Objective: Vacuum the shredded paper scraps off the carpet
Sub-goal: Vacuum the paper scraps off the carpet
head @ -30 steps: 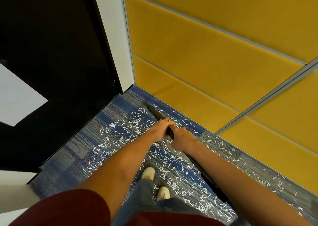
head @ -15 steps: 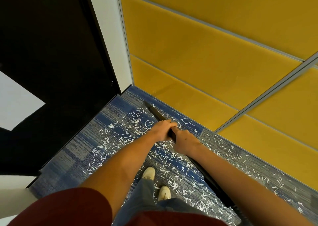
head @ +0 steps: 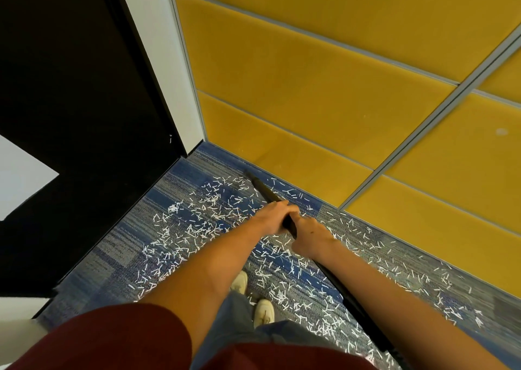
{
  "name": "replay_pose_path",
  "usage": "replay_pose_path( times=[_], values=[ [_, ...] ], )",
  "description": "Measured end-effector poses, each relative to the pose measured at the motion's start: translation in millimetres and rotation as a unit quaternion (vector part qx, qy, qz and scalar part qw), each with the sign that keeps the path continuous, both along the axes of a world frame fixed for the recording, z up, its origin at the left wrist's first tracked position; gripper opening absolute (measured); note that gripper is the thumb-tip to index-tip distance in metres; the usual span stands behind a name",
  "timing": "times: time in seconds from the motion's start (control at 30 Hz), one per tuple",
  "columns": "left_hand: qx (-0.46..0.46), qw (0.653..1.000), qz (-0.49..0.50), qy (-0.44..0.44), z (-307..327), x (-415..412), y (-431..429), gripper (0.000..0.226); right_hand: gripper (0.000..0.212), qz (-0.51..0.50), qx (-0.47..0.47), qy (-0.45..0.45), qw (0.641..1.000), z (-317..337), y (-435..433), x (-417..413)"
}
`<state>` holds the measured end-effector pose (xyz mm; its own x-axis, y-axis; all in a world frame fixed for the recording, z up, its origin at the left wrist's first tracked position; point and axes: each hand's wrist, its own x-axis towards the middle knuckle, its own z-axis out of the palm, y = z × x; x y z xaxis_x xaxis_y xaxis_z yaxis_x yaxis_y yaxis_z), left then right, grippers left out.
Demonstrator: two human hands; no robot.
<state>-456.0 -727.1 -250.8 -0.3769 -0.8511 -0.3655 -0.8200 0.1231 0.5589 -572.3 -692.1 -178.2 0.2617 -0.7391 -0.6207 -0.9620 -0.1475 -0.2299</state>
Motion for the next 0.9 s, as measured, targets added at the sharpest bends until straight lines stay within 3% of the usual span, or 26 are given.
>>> replay_pose_path(
  times=[0.37, 0.9],
  values=[
    [-0.038, 0.999, 0.002, -0.039, 0, -8, 25, 0.027, 0.061, 0.036, -0.004, -0.004, 0.999, 1, 21, -12],
    [-0.034, 0.990, 0.118, -0.072, -10, 51, 55, 0.031, 0.061, 0.140, 0.003, -0.011, 0.990, 0, 25, 42]
  ],
)
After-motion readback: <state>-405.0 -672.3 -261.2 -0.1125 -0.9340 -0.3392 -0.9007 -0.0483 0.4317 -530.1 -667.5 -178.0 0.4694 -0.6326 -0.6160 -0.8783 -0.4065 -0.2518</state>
